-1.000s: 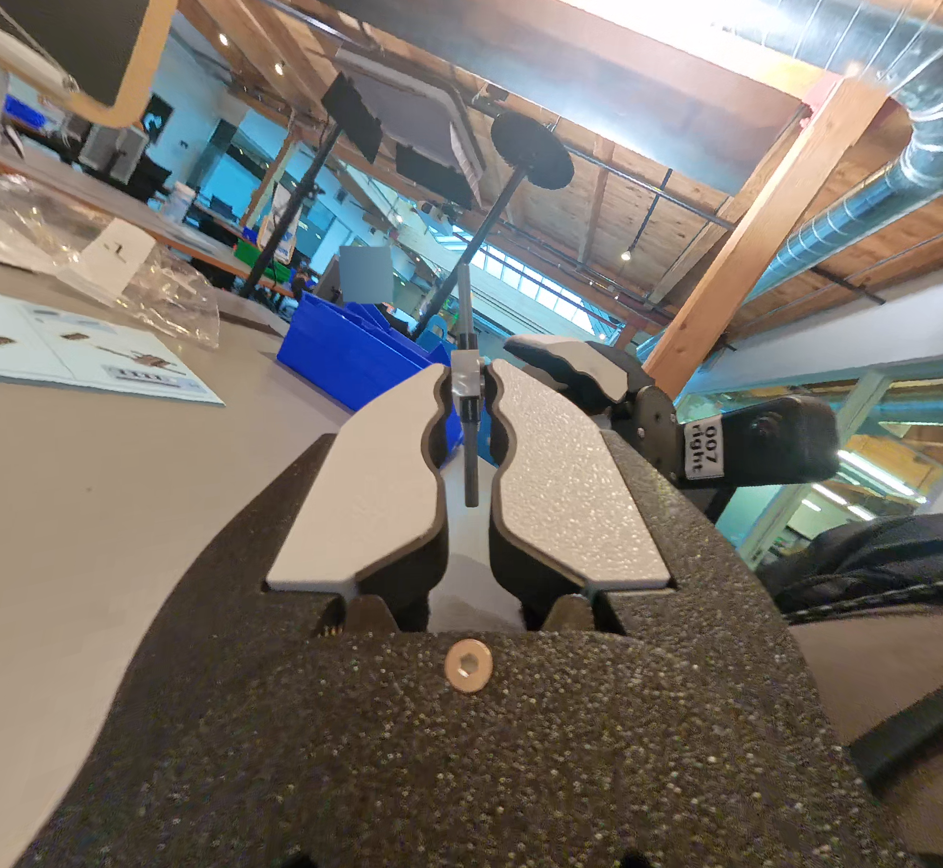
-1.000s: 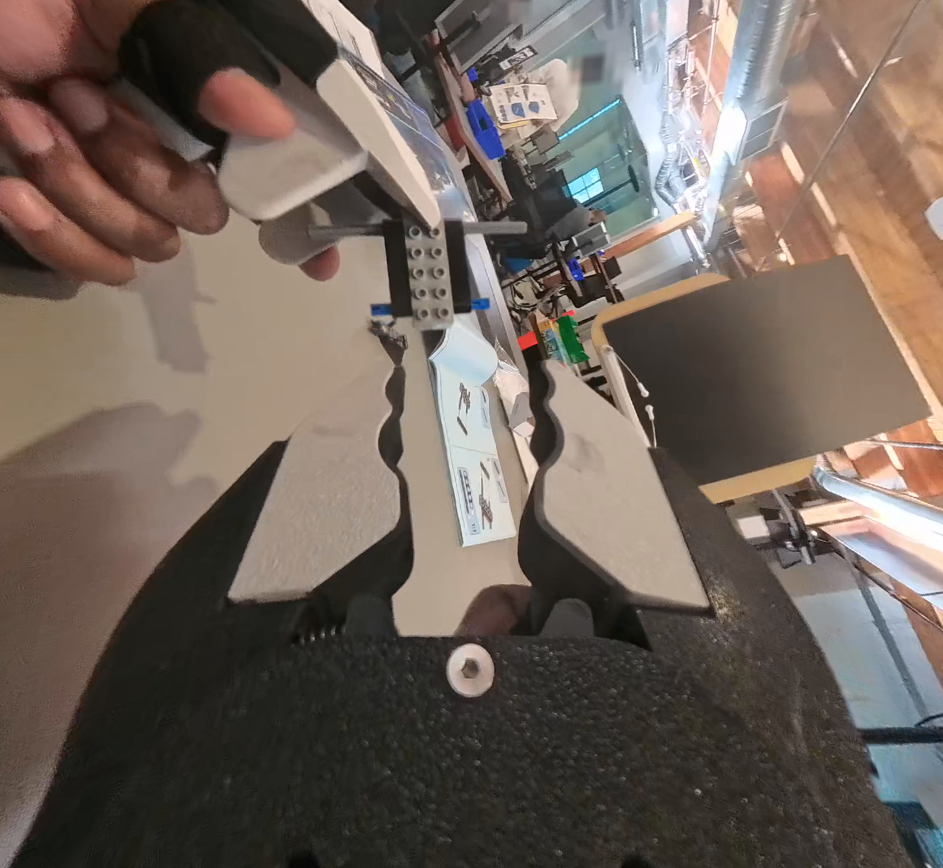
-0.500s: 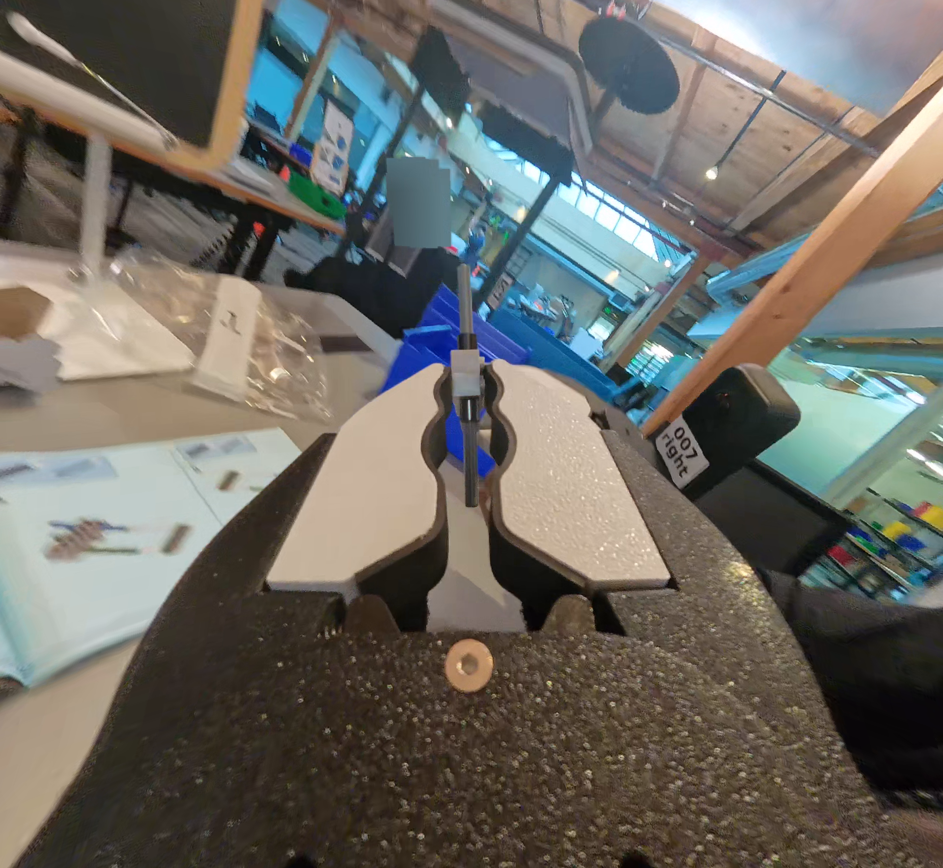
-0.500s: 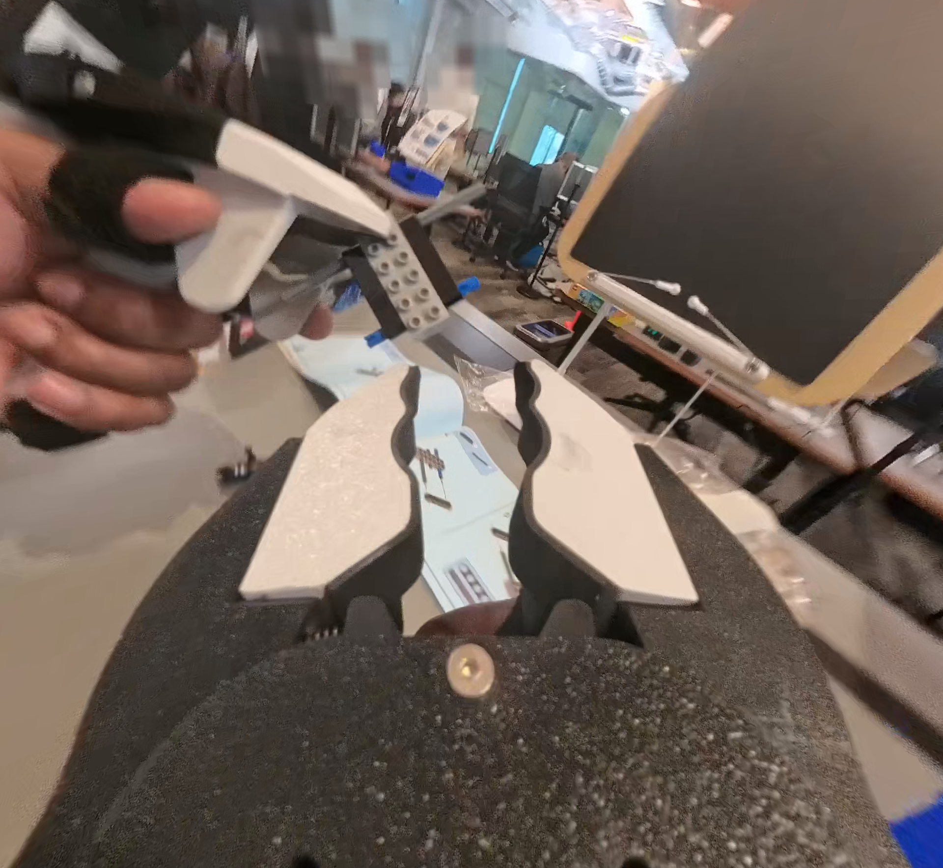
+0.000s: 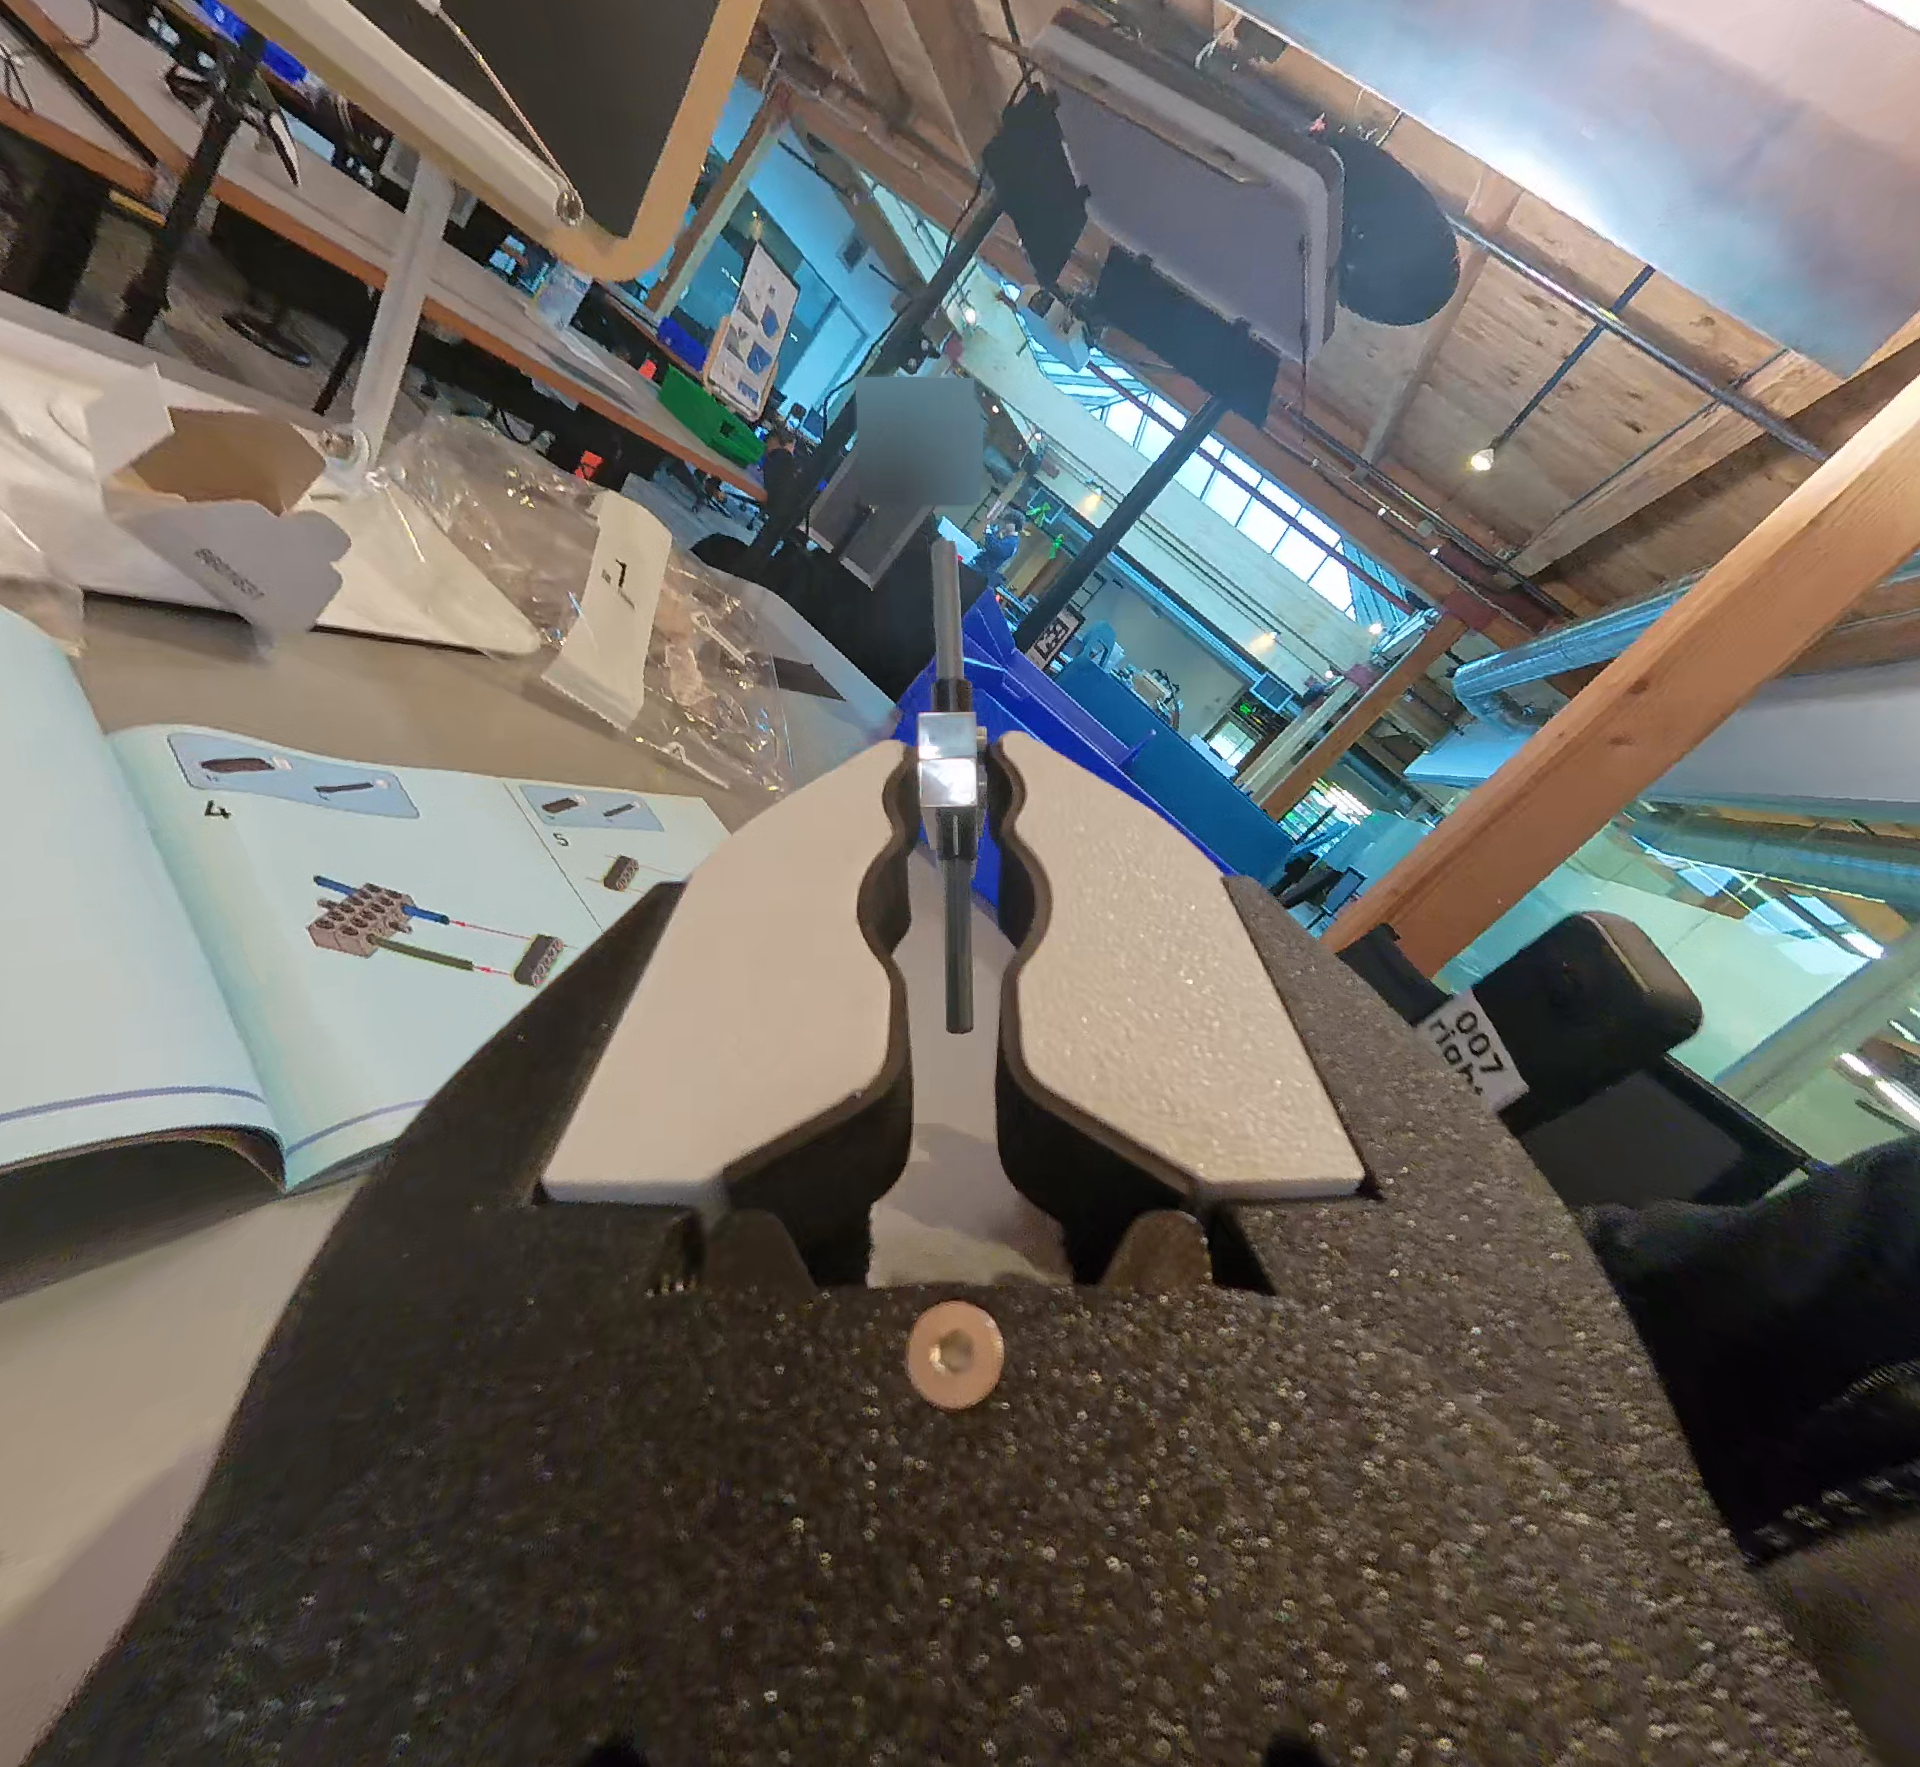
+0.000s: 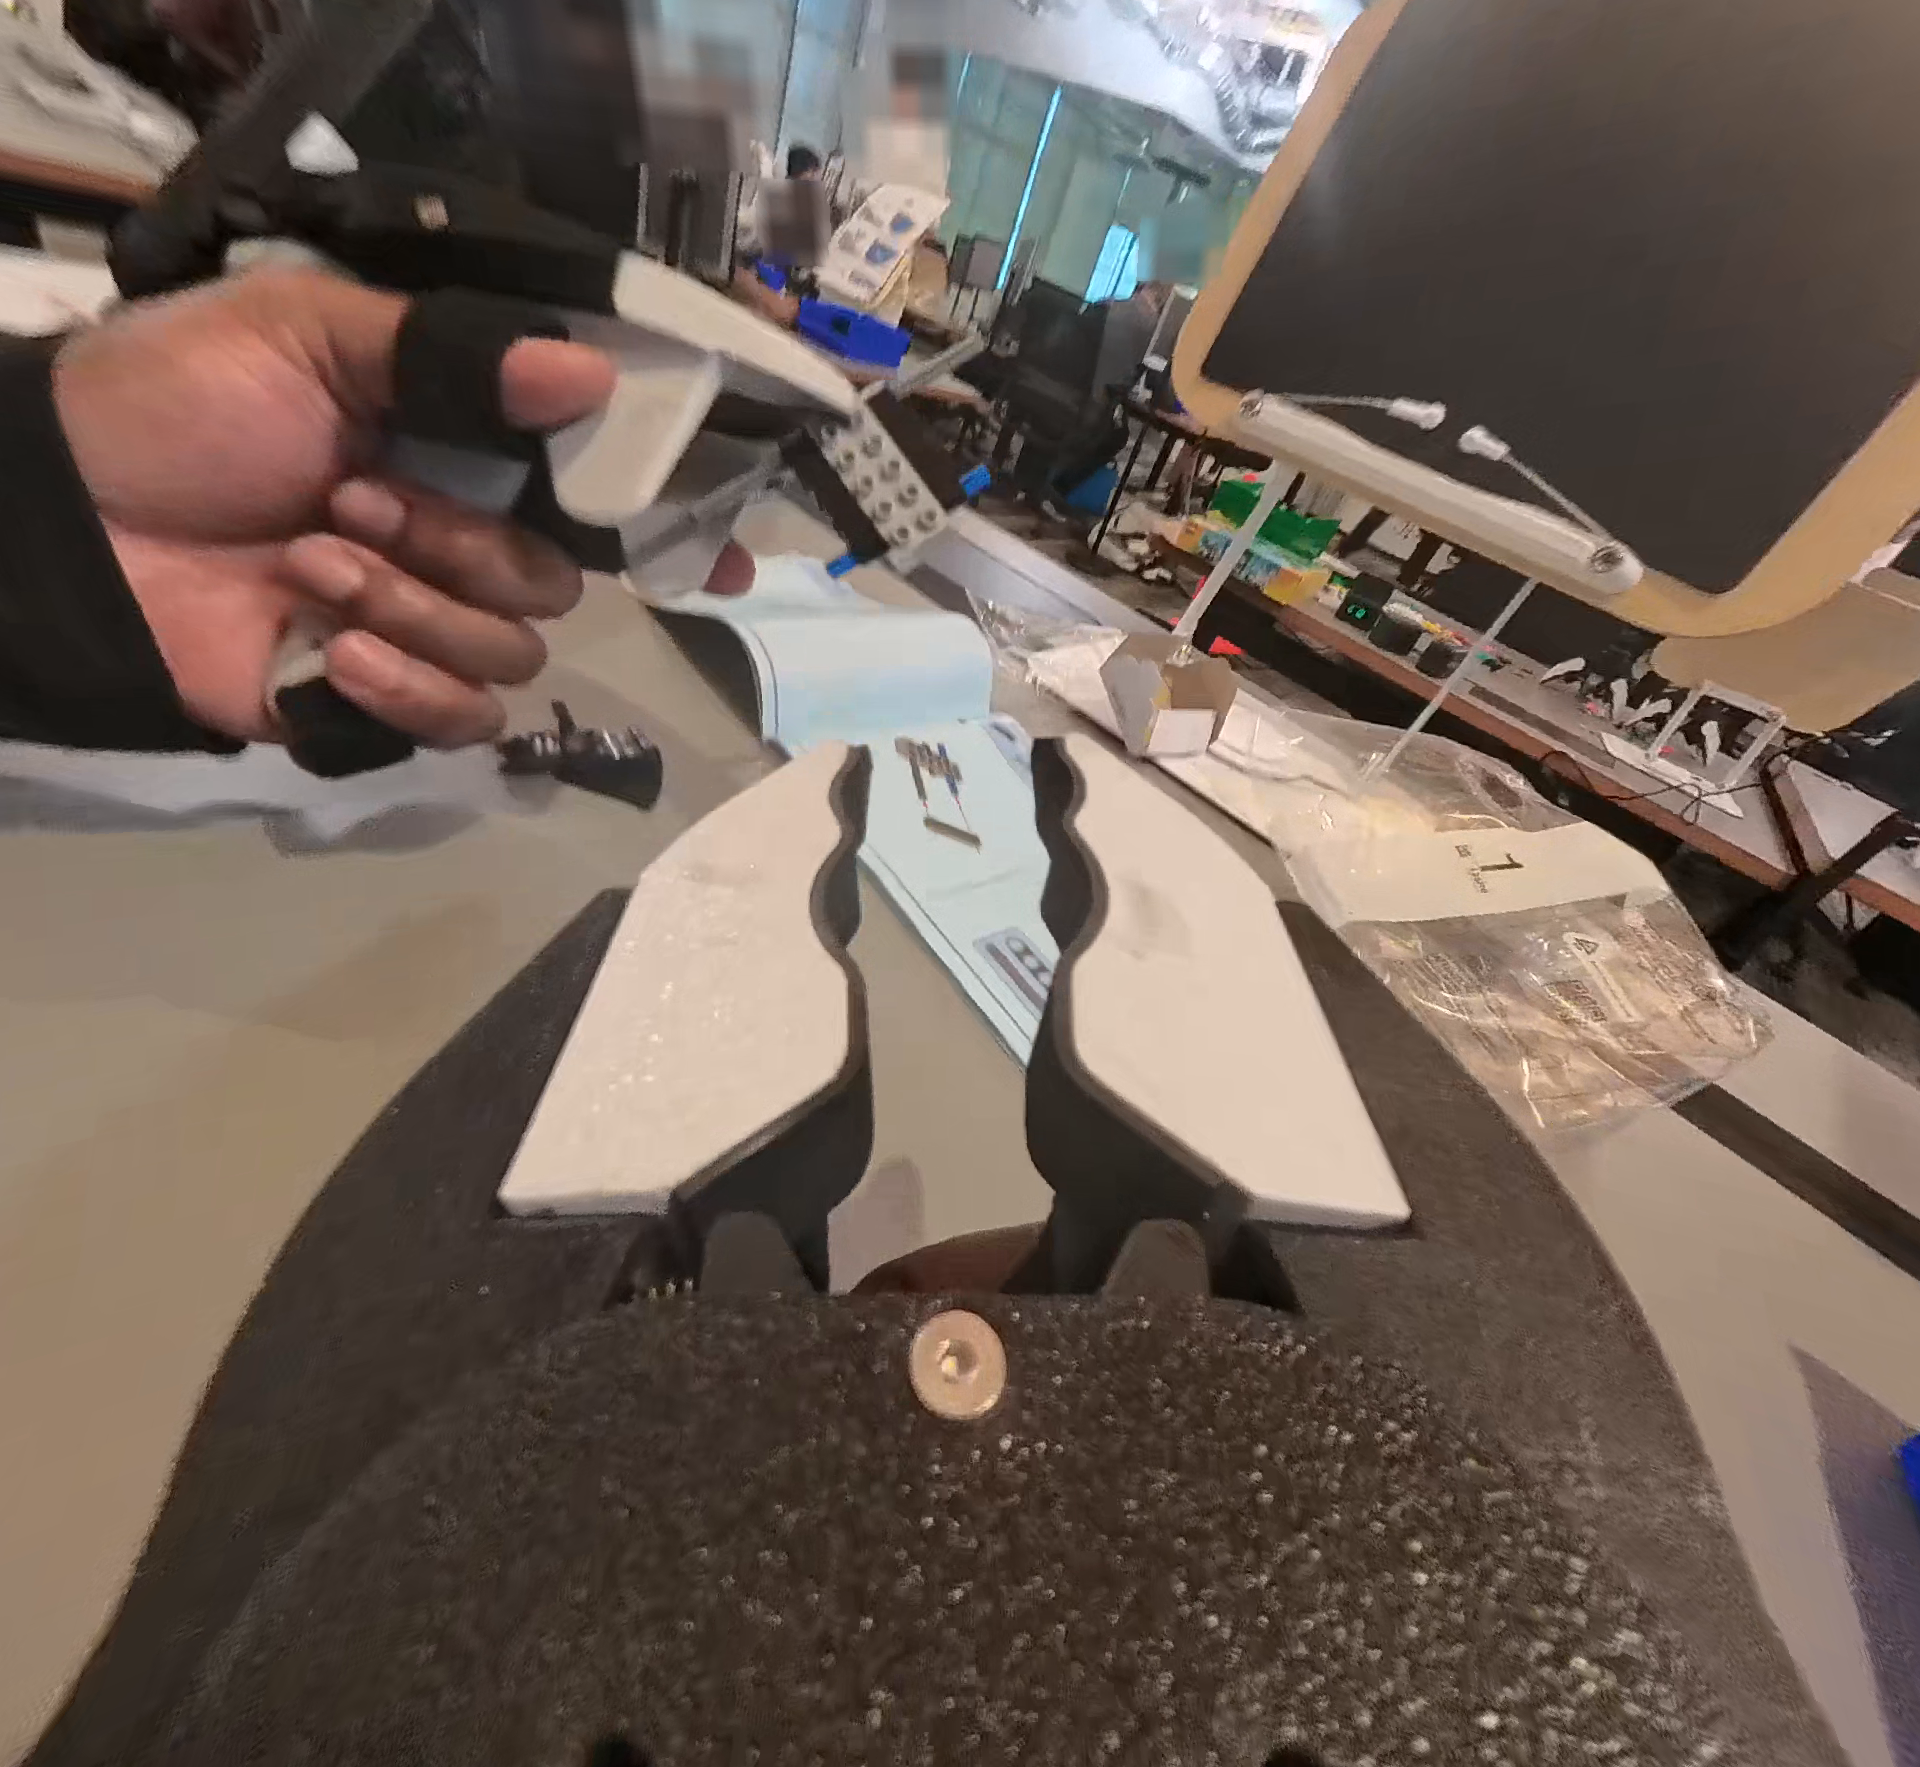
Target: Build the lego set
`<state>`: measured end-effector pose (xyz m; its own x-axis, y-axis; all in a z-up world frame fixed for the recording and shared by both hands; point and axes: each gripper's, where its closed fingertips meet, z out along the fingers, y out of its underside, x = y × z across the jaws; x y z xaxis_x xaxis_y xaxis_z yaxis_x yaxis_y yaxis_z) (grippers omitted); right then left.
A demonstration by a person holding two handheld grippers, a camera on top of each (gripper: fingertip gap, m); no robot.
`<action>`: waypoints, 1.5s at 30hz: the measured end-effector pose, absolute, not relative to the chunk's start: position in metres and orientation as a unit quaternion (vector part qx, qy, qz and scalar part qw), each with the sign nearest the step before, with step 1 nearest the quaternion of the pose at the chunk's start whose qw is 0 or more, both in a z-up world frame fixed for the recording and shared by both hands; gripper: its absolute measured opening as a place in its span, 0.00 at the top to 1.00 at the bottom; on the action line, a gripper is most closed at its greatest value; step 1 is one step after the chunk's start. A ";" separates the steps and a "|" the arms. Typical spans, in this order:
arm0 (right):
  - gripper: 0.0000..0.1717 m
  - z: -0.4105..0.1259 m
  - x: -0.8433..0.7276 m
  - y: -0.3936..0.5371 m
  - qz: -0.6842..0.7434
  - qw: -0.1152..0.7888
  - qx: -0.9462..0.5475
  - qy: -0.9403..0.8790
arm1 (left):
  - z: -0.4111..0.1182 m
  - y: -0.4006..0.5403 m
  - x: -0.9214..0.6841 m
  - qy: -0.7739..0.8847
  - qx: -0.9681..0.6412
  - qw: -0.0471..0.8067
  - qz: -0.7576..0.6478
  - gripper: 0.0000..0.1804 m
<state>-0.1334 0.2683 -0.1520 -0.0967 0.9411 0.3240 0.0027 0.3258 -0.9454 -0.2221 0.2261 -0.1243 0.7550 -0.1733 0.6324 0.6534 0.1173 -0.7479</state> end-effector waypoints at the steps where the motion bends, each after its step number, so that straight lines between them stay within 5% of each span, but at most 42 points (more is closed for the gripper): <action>1: 0.80 -0.158 -0.134 0.273 0.413 0.541 -0.394 -0.618 | -0.125 0.226 -0.221 -0.201 -0.601 0.717 -0.290 0.93; 45: 0.77 -0.197 -0.142 0.331 0.290 0.510 -0.457 -0.669 | -0.129 0.219 -0.227 -0.201 -0.558 0.744 -0.308 0.94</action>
